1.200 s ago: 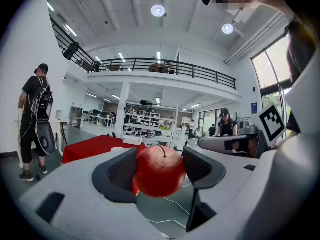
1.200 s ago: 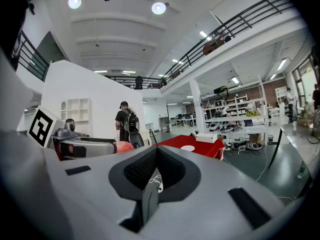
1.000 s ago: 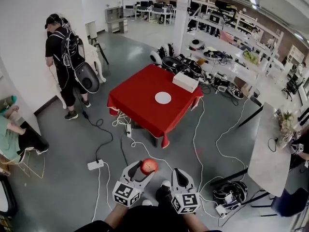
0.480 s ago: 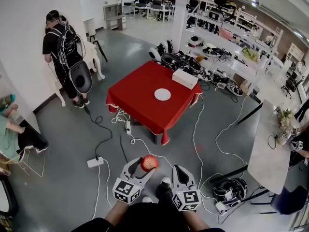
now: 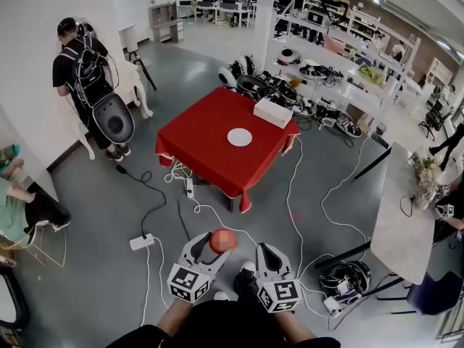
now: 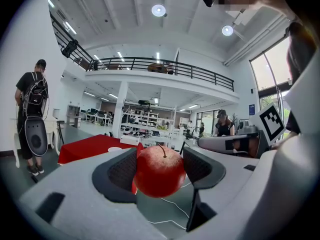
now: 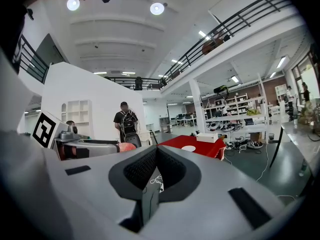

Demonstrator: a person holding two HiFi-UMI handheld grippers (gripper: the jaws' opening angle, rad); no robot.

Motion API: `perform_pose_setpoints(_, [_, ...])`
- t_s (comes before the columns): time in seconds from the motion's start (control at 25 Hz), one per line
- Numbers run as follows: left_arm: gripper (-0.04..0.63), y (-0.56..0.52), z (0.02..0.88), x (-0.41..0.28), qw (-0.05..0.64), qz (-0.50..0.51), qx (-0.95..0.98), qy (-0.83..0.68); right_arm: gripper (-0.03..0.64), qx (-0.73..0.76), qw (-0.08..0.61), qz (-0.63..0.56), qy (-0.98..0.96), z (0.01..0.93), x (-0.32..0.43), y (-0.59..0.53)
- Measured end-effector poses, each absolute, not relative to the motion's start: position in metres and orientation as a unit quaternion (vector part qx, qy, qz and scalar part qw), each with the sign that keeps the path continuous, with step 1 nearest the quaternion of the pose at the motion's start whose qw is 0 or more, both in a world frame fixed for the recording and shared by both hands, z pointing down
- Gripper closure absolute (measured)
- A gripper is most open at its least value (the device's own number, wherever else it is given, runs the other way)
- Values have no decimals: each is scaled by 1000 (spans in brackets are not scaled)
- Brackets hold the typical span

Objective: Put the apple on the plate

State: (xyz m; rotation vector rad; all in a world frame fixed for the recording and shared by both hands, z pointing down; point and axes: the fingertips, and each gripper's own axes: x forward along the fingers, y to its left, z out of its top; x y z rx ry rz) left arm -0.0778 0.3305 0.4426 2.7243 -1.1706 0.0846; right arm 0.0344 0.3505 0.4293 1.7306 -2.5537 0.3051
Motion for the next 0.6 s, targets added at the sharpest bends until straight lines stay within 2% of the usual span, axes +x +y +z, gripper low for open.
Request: perform_pose_setpoints(0.6, [302,328,442,-74,85,34,917,-388,606,561,18,104,-821,432,38,349])
